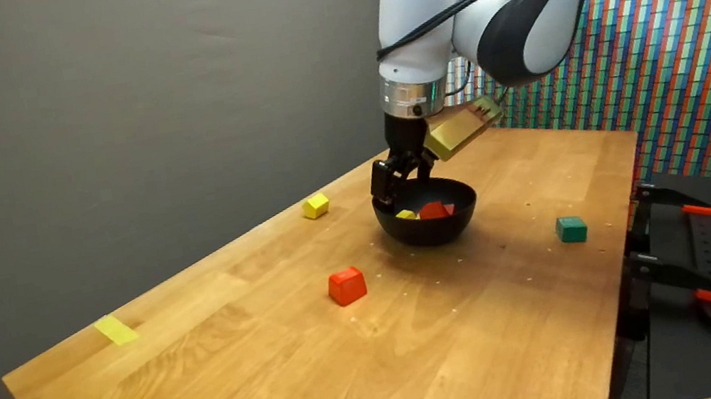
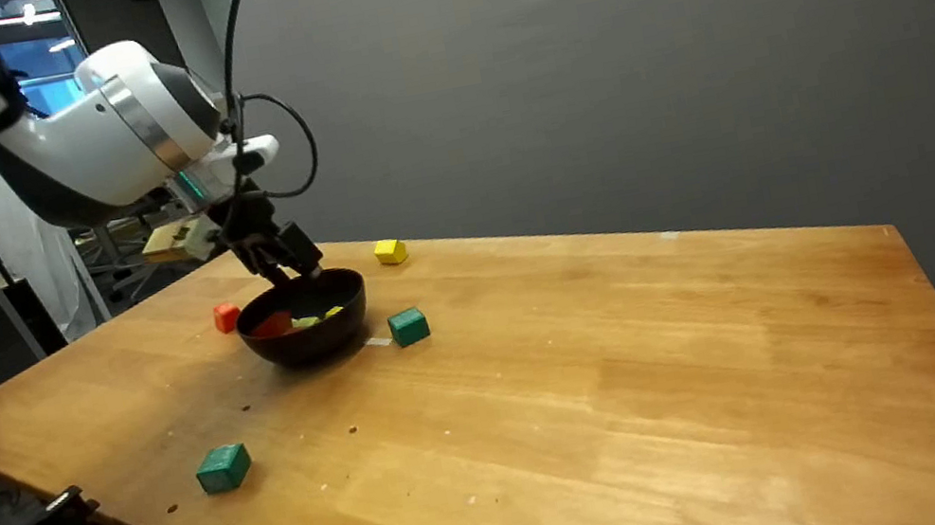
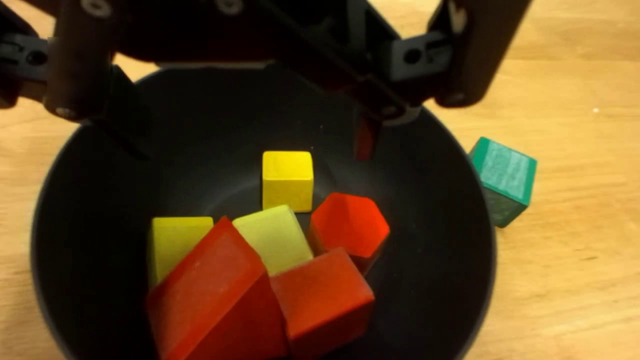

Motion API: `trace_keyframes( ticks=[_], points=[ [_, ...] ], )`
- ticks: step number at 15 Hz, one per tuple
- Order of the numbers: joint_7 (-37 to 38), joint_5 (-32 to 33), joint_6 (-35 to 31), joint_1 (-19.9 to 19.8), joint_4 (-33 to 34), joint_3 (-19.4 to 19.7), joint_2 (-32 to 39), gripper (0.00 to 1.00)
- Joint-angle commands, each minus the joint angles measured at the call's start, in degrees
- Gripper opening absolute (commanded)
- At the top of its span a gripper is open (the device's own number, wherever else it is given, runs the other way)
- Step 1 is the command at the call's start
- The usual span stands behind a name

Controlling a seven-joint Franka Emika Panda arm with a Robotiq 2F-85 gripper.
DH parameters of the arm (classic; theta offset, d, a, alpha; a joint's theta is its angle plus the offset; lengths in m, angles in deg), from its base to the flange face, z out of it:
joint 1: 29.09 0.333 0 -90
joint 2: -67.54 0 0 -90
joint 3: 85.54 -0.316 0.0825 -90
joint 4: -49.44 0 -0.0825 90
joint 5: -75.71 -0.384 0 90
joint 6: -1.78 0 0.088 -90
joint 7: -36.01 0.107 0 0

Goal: Take the blocks out of the gift disappointed

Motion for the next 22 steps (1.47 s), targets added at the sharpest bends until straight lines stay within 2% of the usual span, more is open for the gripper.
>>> trace_keyframes(
  ticks=[1, 2, 5, 7, 8, 9, 10, 11, 13, 17, 20, 22],
  points=[
    [-3.26, -0.57, 0.39, -0.96, 6.51, 0.26, 6.99, 0.80],
    [-3.88, -0.83, 0.58, -1.25, 7.46, 0.29, 8.24, 0.69],
    [-4.97, -1.20, 1.12, -2.20, 9.47, 0.10, 10.66, 0.49],
    [-5.37, -1.24, 1.20, -2.58, 10.09, 0.04, 11.07, 0.50],
    [-5.32, -1.21, 1.19, -2.67, 10.18, 0.07, 10.91, 0.42],
    [-5.27, -1.25, 1.22, -2.78, 10.14, 0.08, 10.73, 0.44],
    [-5.09, -1.21, 1.13, -2.85, 9.90, 0.11, 10.27, 0.41],
    [-4.92, -1.07, 0.99, -2.86, 9.59, 0.18, 9.62, 0.25],
    [-4.94, -0.97, 0.43, -3.14, 8.53, -0.04, 7.57, 0.13],
    [-4.65, -0.17, -2.64, -4.02, 5.02, -0.65, -0.65, 0.17],
    [-0.91, 2.97, -2.25, -2.69, 5.22, 2.55, -5.64, 0.17],
    [6.37, 9.56, 0.36, 0.15, 8.96, 6.70, -5.17, 0.17]
  ],
)
